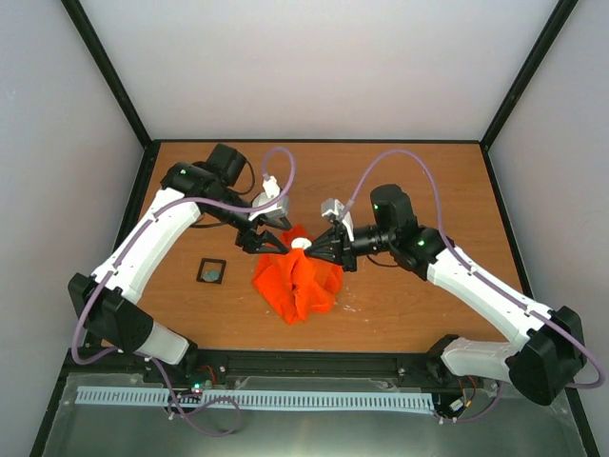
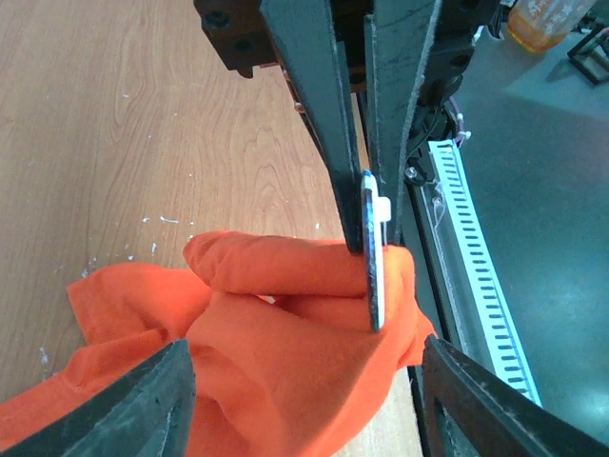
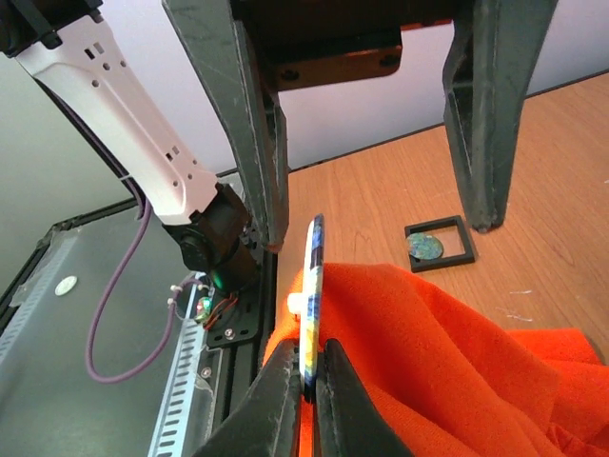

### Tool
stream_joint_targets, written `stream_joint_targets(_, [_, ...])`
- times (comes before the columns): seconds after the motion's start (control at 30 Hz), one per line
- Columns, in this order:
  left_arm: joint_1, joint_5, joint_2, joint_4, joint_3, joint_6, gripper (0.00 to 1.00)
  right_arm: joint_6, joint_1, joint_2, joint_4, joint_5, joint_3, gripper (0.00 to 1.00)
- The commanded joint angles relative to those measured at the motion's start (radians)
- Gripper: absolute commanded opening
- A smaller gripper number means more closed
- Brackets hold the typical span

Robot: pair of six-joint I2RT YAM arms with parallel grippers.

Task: Remove the brooch from the garment

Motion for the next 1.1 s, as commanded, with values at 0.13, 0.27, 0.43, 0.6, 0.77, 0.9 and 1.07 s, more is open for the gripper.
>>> stream_joint_targets(0.13, [-0.004, 0.065, 0.059, -0.017, 0.091, -0.049, 0.52, -0.04, 0.0, 0.062, -0.069, 0.015, 0.098, 0.03])
stream_joint_targets(0.27, [-0.004, 0.073, 0.053, -0.017, 0.083, -0.045, 0.43, -0.04, 0.0, 0.077, -0.082, 0.024, 0.116, 0.03])
stream_joint_targets(0.43, [-0.004, 0.059, 0.055, -0.018, 0.08, -0.05, 0.22, -0.037, 0.0, 0.092, -0.098, 0.04, 0.132, 0.02])
stream_joint_targets(0.6, [-0.008, 0.061, 0.053, -0.017, 0.068, -0.049, 0.01, -0.017, 0.0, 0.094, -0.089, 0.073, 0.142, 0.03])
stream_joint_targets(0.77, [-0.017, 0.066, 0.056, -0.017, 0.066, -0.057, 0.01, 0.015, -0.006, 0.101, -0.085, 0.123, 0.167, 0.03])
stream_joint_targets(0.9, [-0.018, 0.042, 0.071, 0.014, 0.072, -0.113, 0.01, 0.085, -0.041, 0.079, -0.027, 0.174, 0.154, 0.18])
stream_joint_targets(1.07, [-0.012, -0.109, 0.025, 0.306, 0.001, -0.342, 0.0, 0.204, -0.123, -0.002, 0.116, 0.215, 0.089, 0.42])
